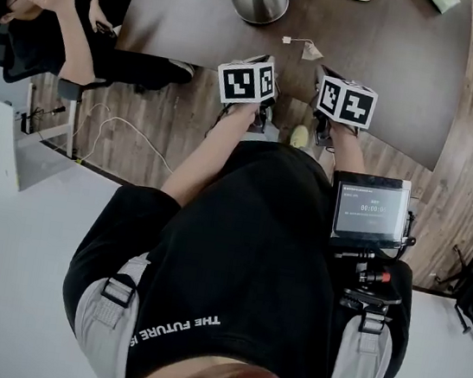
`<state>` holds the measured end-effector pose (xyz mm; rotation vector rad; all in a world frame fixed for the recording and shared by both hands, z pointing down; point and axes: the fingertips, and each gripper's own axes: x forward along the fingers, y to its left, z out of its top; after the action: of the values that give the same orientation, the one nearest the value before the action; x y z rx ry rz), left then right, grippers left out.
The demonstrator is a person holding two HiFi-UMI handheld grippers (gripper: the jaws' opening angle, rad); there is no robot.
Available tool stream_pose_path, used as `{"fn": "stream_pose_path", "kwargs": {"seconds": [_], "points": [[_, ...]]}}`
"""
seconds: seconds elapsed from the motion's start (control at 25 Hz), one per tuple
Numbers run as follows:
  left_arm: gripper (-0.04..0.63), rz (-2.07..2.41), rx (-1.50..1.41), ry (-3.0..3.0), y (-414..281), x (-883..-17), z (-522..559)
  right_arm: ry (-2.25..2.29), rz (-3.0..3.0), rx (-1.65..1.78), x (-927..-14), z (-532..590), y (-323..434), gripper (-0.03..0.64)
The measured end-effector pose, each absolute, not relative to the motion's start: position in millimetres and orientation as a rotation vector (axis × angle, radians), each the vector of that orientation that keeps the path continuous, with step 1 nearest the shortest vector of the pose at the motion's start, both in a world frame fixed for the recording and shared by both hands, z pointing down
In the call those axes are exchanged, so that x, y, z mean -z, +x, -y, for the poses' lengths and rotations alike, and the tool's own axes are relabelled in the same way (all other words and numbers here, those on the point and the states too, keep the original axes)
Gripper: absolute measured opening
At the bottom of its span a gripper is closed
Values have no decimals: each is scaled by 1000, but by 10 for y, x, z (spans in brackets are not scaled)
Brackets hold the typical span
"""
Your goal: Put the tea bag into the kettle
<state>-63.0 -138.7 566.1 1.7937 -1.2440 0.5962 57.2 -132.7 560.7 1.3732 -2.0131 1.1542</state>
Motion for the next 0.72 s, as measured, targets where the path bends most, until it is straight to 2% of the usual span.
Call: {"fn": "stream_pose_path", "kwargs": {"seconds": [0.72], "points": [[0, 1157, -628, 1868, -294, -5609, 1551, 1474, 1977, -1147, -5520, 1459, 852, 6]]}}
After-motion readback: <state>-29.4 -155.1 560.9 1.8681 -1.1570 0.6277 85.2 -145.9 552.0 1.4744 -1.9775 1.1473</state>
